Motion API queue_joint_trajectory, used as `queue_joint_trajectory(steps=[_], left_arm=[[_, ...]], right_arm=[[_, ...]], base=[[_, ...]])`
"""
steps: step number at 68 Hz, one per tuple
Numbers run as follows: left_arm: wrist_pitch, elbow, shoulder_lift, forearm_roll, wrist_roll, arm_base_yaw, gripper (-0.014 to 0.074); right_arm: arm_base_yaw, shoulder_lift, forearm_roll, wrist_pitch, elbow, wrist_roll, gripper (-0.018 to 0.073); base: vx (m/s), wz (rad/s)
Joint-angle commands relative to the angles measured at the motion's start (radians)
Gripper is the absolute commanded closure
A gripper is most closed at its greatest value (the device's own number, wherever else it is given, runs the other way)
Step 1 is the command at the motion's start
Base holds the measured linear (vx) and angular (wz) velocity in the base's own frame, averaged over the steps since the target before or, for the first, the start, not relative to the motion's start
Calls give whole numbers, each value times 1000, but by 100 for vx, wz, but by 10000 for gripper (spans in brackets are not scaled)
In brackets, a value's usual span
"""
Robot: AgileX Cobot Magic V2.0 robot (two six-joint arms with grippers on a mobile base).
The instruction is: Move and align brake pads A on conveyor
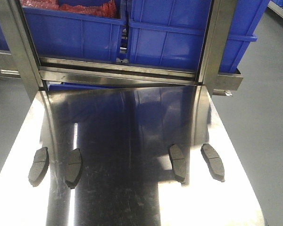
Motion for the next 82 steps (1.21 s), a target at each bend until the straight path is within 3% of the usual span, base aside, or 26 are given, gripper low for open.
queue_joint_trajectory(steps=[1,58,82], left_arm=[[-73,-8,-13,-4,-2,2,603],[-73,-8,-13,-4,-2,2,603],[-127,-12,-13,14,-8,2,603]], right_arm=[[-2,-16,-4,-72,21,-11,562],[-2,-16,-4,-72,21,-11,562],[-2,-16,-4,-72,21,-11,562]], base=[[0,0],[0,0],[0,0]])
